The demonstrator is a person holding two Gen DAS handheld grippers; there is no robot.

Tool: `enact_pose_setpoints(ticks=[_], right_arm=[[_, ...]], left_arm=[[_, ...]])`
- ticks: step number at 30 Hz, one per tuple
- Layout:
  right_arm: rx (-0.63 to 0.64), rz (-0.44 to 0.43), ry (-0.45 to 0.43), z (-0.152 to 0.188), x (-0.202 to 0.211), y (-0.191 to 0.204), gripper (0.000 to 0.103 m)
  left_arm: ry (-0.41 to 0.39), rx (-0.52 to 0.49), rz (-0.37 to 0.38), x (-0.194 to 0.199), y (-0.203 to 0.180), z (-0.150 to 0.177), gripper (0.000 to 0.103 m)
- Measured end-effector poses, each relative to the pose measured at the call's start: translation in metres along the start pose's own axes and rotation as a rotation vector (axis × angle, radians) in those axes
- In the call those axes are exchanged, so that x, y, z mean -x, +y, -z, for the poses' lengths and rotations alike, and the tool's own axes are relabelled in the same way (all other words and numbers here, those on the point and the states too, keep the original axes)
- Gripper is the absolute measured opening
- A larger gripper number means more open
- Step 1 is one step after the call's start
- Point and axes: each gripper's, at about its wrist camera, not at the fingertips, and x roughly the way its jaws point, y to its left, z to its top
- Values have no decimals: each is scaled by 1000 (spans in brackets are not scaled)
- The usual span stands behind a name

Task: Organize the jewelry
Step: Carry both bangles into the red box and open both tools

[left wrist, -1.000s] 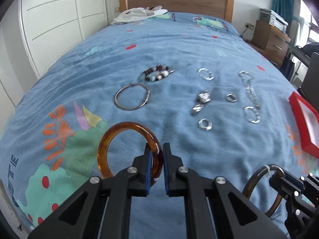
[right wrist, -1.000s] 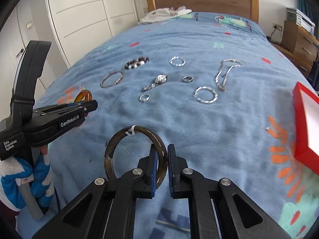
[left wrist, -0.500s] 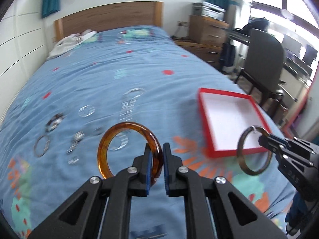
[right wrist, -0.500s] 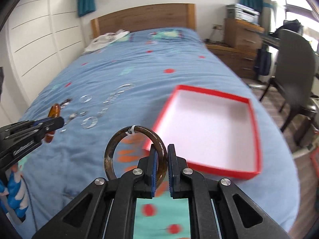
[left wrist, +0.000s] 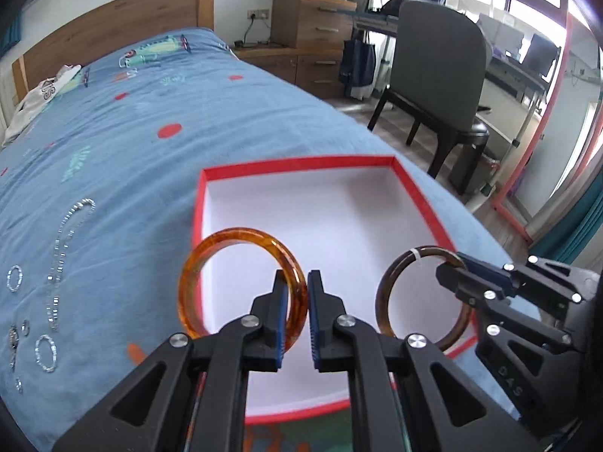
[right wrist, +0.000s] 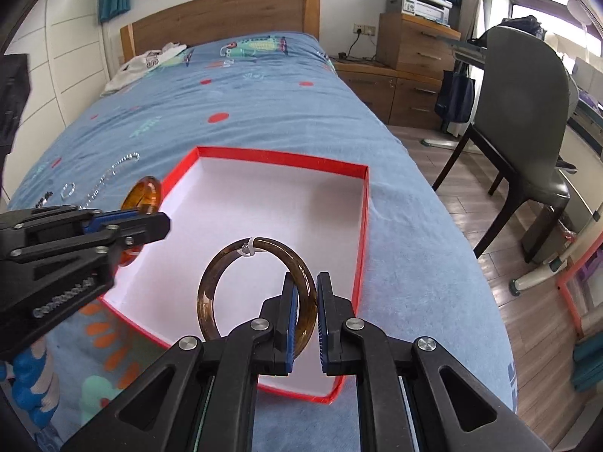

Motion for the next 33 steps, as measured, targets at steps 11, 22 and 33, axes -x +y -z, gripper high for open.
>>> enact_pose_setpoints(ticks=[11,22,33], right_arm=[[175,-2,77,19,-32,5,9],[288,-67,122,13,-38,7,9],[394,-87,175,22,-32,25,26]], left_arm=[[65,-63,-4,-35,-4,31,10],[110,162,-89,-25,7,53,13],[155,258,-117,-10,12,72,19]])
